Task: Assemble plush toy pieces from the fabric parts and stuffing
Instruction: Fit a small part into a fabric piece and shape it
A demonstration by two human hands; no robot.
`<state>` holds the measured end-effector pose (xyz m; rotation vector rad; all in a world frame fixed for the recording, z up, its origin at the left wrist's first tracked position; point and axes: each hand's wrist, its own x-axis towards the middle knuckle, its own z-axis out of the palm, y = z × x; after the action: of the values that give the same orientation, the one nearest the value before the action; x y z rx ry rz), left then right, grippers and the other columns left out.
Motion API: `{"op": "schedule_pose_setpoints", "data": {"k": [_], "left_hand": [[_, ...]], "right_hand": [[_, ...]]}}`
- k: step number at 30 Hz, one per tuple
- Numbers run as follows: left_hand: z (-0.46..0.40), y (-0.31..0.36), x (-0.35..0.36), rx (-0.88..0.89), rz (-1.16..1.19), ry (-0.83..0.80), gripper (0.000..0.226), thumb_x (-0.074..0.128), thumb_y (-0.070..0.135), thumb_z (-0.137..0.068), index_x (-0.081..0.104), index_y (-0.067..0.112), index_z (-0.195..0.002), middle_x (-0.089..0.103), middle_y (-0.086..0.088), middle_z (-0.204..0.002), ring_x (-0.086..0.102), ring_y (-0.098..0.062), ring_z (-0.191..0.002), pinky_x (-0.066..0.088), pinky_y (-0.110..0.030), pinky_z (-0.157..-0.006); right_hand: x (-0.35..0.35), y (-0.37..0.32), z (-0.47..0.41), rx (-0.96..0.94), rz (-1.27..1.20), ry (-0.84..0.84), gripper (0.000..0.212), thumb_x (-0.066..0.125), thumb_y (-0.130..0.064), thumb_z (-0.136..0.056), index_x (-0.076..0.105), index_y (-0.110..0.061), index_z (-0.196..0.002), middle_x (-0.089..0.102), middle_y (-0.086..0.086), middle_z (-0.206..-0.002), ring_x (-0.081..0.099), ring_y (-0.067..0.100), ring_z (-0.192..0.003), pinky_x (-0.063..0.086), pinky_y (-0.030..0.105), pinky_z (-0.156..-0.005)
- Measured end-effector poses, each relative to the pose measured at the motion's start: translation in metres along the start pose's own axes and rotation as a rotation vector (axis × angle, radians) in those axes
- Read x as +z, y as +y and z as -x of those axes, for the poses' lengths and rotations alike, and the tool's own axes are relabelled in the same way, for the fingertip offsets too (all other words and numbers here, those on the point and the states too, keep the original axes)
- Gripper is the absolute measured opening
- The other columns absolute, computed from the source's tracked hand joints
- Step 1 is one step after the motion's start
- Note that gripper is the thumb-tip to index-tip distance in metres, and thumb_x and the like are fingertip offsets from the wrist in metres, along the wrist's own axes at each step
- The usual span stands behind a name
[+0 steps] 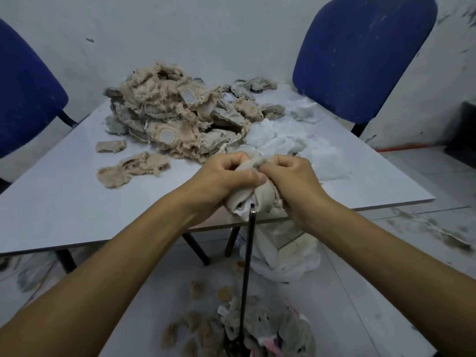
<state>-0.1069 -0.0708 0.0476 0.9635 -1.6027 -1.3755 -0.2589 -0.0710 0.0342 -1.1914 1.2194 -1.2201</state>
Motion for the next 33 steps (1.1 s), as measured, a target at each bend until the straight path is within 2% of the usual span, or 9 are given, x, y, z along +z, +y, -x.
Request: {"op": "schedule_pose_setpoints", "data": {"k": [2, 3, 5, 7, 10, 19, 25, 29, 33], "left_hand": [[-0.003, 0.002, -0.011, -0.035, 0.080, 0.076, 0.040, 0.063, -0.007, -0.083, 0.051, 0.019, -0.055, 0.048, 0.000, -0.056, 0.047, -0.011, -0.051, 0.040, -0.023, -0.049], [-0.004, 0.003, -0.016, -0.049, 0.129, 0.076, 0.035, 0.063, -0.007, -0.080, 0.048, 0.016, -0.058, 0.046, 0.000, -0.056, 0.044, -0.011, -0.049, 0.037, -0.022, -0.048], [-0.001, 0.002, -0.023, -0.070, 0.220, 0.021, 0.029, 0.062, -0.005, -0.074, 0.043, 0.013, -0.063, 0.046, 0.000, -0.057, 0.042, -0.009, -0.048, 0.036, -0.020, -0.046], [0.001, -0.001, -0.019, -0.080, 0.265, -0.014, 0.019, 0.055, 0.001, -0.073, 0.043, 0.013, -0.064, 0.047, 0.001, -0.056, 0.043, -0.008, -0.046, 0.037, -0.018, -0.043], [0.002, -0.004, -0.012, -0.071, 0.262, -0.039, 0.016, 0.055, 0.001, -0.074, 0.046, 0.012, -0.066, 0.050, 0.001, -0.056, 0.044, -0.007, -0.045, 0.038, -0.017, -0.041], [0.003, -0.003, 0.006, 0.073, 0.172, 0.085, 0.037, 0.044, -0.006, -0.094, 0.058, 0.010, -0.064, 0.054, -0.001, -0.058, 0.048, -0.009, -0.049, 0.040, -0.020, -0.047], [0.006, -0.001, 0.010, 0.181, 0.060, 0.097, 0.014, 0.058, 0.016, -0.075, 0.046, 0.009, -0.070, 0.048, -0.005, -0.059, 0.044, -0.016, -0.053, 0.035, -0.025, -0.049], [0.009, -0.010, 0.022, 0.199, -0.317, 0.069, 0.025, 0.071, 0.034, -0.075, 0.058, 0.013, -0.077, 0.059, -0.009, -0.070, 0.053, -0.022, -0.064, 0.043, -0.031, -0.059], [-0.003, -0.011, 0.012, 0.010, -0.105, 0.124, 0.017, 0.077, 0.011, -0.081, 0.060, 0.010, -0.079, 0.057, -0.010, -0.071, 0.055, -0.018, -0.065, 0.047, -0.027, -0.061]], "right_hand": [[-0.006, -0.009, 0.003, 0.194, -0.325, -0.277, 0.002, 0.064, -0.007, -0.081, 0.062, -0.009, -0.080, 0.053, 0.011, -0.071, 0.054, 0.016, -0.061, 0.051, 0.024, -0.052], [-0.013, -0.013, 0.004, 0.239, -0.398, -0.407, 0.013, 0.064, -0.008, -0.079, 0.065, -0.005, -0.092, 0.058, 0.015, -0.082, 0.061, 0.018, -0.070, 0.056, 0.025, -0.060], [-0.026, -0.011, 0.005, 0.163, -0.320, -0.651, 0.026, 0.064, -0.003, -0.077, 0.066, -0.001, -0.103, 0.065, 0.016, -0.097, 0.067, 0.021, -0.087, 0.058, 0.028, -0.076], [-0.033, -0.007, 0.009, 0.011, -0.123, -0.693, 0.020, 0.068, 0.000, -0.078, 0.070, -0.006, -0.097, 0.069, 0.013, -0.096, 0.068, 0.021, -0.091, 0.057, 0.028, -0.080], [-0.032, -0.003, 0.013, -0.162, 0.052, -0.564, 0.006, 0.072, -0.004, -0.085, 0.069, -0.008, -0.085, 0.071, 0.006, -0.083, 0.069, 0.016, -0.079, 0.057, 0.027, -0.071], [-0.008, 0.001, 0.019, -0.416, 0.182, -0.158, 0.032, 0.069, -0.018, -0.074, 0.046, -0.019, -0.051, 0.044, -0.008, -0.050, 0.043, 0.009, -0.053, 0.041, 0.034, -0.055], [-0.008, 0.005, 0.003, -0.374, 0.176, 0.012, 0.026, 0.063, -0.030, -0.063, 0.042, -0.022, -0.049, 0.036, -0.008, -0.049, 0.034, 0.009, -0.051, 0.028, 0.031, -0.051], [-0.009, 0.018, -0.020, -0.285, 0.196, 0.181, 0.032, 0.055, 0.000, -0.068, 0.040, -0.023, -0.051, 0.034, -0.006, -0.051, 0.031, 0.013, -0.056, 0.025, 0.033, -0.056], [0.000, 0.024, -0.030, -0.109, 0.167, 0.155, 0.043, 0.056, 0.006, -0.079, 0.038, -0.022, -0.052, 0.038, -0.002, -0.053, 0.036, 0.018, -0.061, 0.030, 0.035, -0.059]]}}
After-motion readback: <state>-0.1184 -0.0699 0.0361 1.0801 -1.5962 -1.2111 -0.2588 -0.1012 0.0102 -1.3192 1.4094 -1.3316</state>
